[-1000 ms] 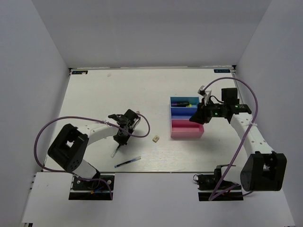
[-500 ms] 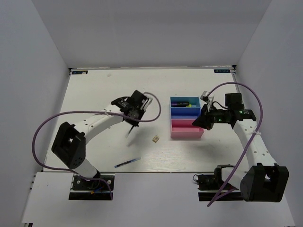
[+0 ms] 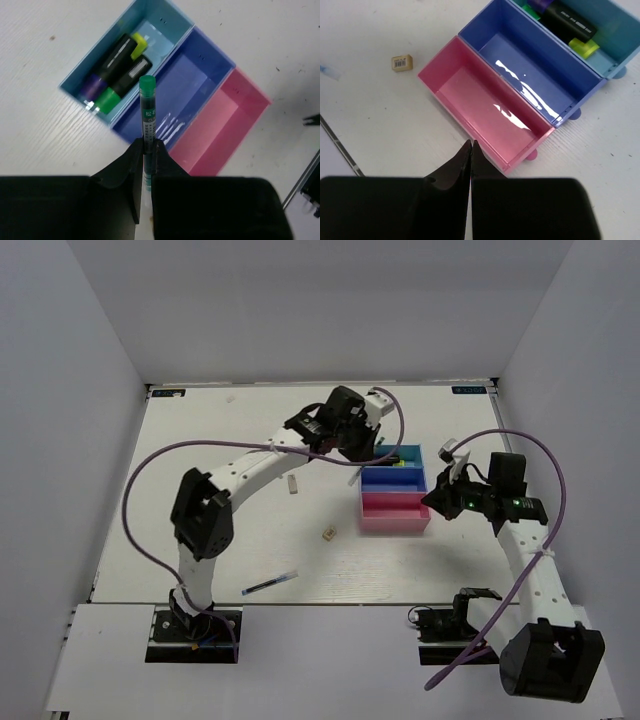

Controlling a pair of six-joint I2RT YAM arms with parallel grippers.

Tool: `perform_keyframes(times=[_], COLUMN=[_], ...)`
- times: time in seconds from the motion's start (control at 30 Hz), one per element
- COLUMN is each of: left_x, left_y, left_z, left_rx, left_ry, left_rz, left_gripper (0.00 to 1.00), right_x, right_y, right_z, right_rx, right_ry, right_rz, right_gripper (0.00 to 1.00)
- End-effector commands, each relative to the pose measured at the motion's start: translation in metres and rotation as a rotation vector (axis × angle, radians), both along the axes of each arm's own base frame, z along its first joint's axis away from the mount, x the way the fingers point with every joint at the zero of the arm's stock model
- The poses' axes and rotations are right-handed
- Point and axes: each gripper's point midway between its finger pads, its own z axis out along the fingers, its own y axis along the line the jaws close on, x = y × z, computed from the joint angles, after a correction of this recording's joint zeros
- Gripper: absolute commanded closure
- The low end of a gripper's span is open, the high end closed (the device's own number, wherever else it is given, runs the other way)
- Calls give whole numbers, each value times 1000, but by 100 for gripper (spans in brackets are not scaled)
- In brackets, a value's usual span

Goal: Sort the stationery into containers
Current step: Place the stationery into the container

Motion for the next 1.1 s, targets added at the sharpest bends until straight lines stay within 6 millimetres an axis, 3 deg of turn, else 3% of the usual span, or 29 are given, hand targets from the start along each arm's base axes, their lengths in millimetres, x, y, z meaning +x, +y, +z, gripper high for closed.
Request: perform_keyframes(times=[0.0,0.07,0.27,0.3,0.43,0.57,0.93,1.0,1.03,1.07], left_x=[2,3,14,14,17,21,39,36,34,32], left_y=[-45,-59,-78,-80,-84,-88,-86,-81,-78,-77], left_z=[14,20,-1,3,-9,-7,-48,-57,-59,-61], left_rx=[-134,-171,-194,-200,-198,-216,-114,-87,-78,-75], left_ry=[6,-13,2,-5,12,2,-43,-30,-25,-20], left_rz=[-102,-130,-141,-147,-145,-147,-132,-134,-128,-129], left_gripper=[100,100,100,100,100,100,100,100,95,90], right_x=[10,7,7,6,5,4,-1,-2,-3,-7], right_y=[-5,-5,-5,-5,-4,-4,-1,0,1,5], right_z=[7,8,7,6,8,8,12,11,11,13], right_rx=[6,25,63,66,90,106,146,151,156,172], right_ry=[-54,-51,-27,-25,-21,-14,-20,-21,-12,-18], right_rz=[-37,-31,-23,-17,-12,-8,26,41,45,76], right_gripper=[100,100,100,100,100,100,100,84,55,45])
